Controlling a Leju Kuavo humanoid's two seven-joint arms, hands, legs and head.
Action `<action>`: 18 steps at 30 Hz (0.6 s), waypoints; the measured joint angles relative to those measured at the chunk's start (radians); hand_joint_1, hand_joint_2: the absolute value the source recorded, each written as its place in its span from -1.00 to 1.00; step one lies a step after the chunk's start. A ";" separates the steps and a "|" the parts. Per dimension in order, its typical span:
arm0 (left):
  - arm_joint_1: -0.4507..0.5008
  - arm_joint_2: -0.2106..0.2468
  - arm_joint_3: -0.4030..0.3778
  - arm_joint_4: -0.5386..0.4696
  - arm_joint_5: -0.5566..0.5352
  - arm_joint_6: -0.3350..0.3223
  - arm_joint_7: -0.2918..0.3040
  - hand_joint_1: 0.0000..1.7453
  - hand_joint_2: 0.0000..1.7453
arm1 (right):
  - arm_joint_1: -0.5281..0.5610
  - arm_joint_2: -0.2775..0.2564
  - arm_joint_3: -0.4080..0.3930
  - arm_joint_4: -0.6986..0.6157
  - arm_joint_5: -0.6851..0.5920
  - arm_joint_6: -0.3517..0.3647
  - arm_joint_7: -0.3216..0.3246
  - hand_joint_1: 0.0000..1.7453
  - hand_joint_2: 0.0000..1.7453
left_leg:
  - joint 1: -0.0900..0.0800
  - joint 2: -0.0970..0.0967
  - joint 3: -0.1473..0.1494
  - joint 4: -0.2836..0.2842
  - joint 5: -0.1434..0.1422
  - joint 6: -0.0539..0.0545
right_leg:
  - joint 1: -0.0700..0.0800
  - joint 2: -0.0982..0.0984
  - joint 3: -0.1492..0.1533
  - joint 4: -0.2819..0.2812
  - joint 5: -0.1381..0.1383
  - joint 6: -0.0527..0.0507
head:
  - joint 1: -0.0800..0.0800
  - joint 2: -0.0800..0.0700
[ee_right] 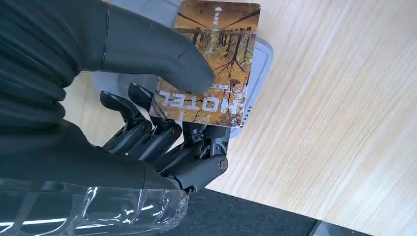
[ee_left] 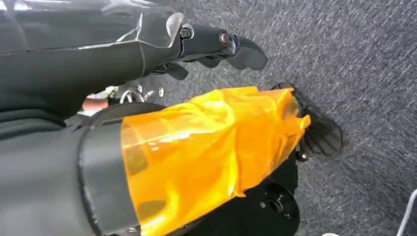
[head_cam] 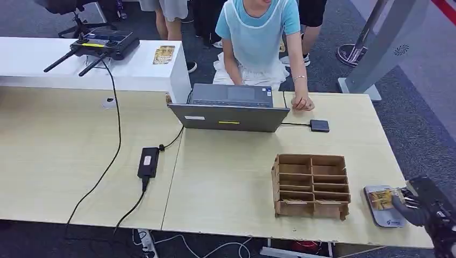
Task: Pass the card to the sensor for recognition and then transmit it.
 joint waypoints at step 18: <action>0.002 0.009 -0.056 0.000 -0.066 -0.008 0.016 -1.00 -1.00 | -0.043 0.007 0.011 0.060 -0.014 -0.007 -0.003 1.00 1.00 | 0.000 0.000 0.000 0.000 0.000 0.000 | 0.000 0.000 0.000 0.000 0.000 0.000 | 0.000 0.000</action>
